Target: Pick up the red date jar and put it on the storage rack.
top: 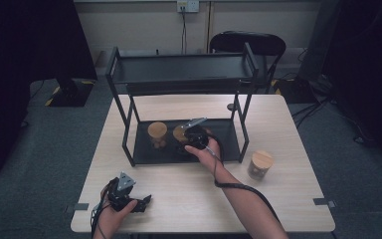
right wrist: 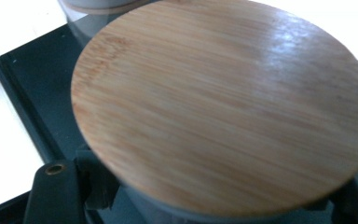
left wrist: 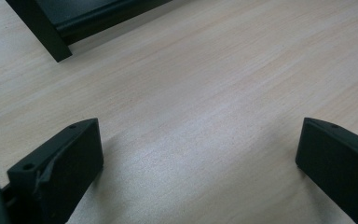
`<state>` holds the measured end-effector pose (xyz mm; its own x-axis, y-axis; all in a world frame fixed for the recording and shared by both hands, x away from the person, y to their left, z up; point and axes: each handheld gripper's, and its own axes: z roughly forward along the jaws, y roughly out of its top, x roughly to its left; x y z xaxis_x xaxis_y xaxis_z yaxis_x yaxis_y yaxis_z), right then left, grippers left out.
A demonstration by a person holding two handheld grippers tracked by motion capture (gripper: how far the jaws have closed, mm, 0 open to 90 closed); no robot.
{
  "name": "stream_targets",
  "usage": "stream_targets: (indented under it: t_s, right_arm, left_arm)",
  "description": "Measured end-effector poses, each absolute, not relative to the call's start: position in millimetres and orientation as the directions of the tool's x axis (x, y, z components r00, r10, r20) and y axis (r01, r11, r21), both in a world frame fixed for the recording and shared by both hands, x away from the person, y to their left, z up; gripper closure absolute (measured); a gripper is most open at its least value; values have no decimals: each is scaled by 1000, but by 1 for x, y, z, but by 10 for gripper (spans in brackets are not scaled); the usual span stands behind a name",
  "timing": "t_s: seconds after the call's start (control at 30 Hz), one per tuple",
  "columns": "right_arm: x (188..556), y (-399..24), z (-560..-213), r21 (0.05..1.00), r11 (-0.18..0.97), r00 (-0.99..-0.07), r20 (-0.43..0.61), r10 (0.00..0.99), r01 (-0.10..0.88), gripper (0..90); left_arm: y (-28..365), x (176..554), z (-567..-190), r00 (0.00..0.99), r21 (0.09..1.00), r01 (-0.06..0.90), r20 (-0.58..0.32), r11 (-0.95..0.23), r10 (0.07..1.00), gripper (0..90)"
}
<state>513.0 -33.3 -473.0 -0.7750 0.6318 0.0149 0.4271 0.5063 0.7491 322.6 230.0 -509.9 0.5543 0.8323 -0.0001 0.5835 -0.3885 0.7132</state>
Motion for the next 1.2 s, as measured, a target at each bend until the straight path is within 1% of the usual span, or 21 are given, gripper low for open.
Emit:
stream_targets:
  t_s: [0.6, 1.2]
  right_arm:
    - [523, -27, -477, 753, 511, -753, -33, 658, 414, 256]
    - [527, -23, -479, 764, 498, -749, -29, 662, 411, 255]
  left_arm:
    - [230, 323, -510, 555, 714, 583, -2, -388, 832, 3]
    - [231, 323, -510, 559, 713, 582, -2, -390, 829, 4]
